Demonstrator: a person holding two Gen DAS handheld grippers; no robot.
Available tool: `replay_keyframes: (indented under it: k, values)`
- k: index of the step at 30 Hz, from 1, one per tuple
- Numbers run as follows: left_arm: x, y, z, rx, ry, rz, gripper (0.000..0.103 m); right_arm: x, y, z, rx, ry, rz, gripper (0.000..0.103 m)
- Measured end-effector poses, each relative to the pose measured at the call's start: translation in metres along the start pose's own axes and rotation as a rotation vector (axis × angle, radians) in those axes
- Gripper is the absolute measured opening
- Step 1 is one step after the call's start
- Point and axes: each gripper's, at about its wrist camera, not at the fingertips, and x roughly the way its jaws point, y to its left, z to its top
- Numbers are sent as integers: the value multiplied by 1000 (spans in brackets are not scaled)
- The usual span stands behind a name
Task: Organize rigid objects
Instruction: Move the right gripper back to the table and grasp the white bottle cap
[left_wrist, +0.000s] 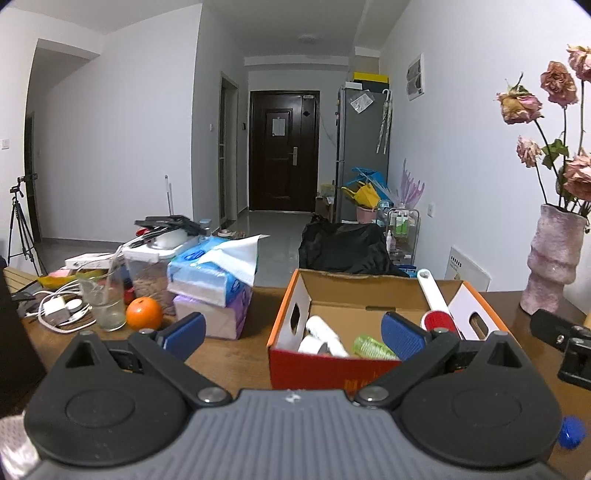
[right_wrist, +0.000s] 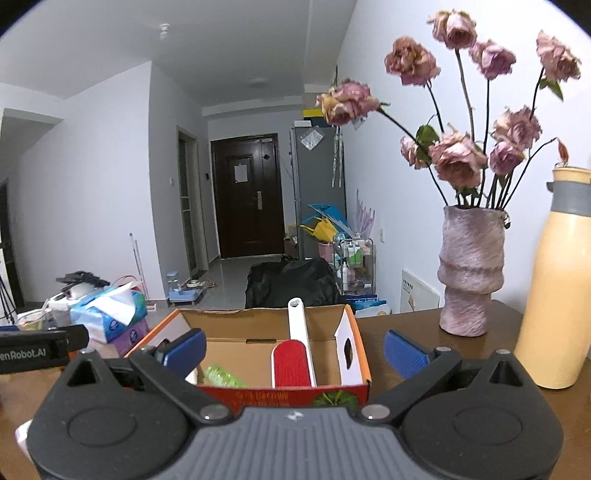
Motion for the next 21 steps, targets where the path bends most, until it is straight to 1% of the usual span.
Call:
replay_keyframes:
  k: [12,17,21]
  values:
    - [-62,16,-28,-23,37,5,103,-74,-7,-27,-74,-11,0,103]
    - [-84,20,-45,-11,52,10,103,-99,-17,-44,-93,11,-28,103]
    - [-98,23,-60,-5,73,7,103,-117,-30,-58,-105,28,-30,103]
